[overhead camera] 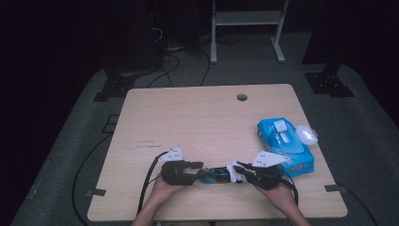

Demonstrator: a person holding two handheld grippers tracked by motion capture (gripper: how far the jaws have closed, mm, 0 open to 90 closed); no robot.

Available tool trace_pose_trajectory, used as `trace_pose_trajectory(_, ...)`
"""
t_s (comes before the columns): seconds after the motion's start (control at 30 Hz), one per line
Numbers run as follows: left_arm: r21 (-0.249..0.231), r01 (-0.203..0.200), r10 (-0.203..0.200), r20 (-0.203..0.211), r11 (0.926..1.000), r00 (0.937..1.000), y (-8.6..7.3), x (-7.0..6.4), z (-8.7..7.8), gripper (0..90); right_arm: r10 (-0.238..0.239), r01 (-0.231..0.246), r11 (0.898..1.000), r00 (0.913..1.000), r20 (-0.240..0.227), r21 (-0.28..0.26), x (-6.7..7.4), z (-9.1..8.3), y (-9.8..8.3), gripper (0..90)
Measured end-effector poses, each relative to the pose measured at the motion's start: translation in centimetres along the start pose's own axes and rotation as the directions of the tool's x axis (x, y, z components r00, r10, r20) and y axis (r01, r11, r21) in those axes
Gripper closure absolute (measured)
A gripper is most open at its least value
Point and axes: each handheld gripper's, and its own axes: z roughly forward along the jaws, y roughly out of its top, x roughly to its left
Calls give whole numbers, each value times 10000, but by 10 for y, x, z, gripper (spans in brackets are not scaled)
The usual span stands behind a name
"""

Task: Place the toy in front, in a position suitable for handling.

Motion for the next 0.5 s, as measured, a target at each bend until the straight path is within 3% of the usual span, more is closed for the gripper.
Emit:
trace_pose_trajectory(0.03, 2, 233, -233, 102, 9997, 9997, -1, 0, 1, 490, 15, -15, 10000, 10000, -29, 13, 0, 0, 0, 819)
trace_pose_trajectory(0.17, 112, 517, -520, 247, 9986, 9983, -1, 0, 3, 464, -121, 121, 9999, 9998, -143, 17, 1, -1, -1, 820)
trace_pose_trajectory(0.37, -252, 1373, -1363, 348, 9902, 9900, 0, 7, 4, 447, -354, 352, 9994, 9990, -282, -71, 3, -4, -4, 821)
trace_pose_trajectory(0.5, -304, 1525, -1515, 329, 9878, 9879, 0, 7, 4, 434, -447, 444, 9990, 9986, -274, -109, 4, -4, -5, 822)
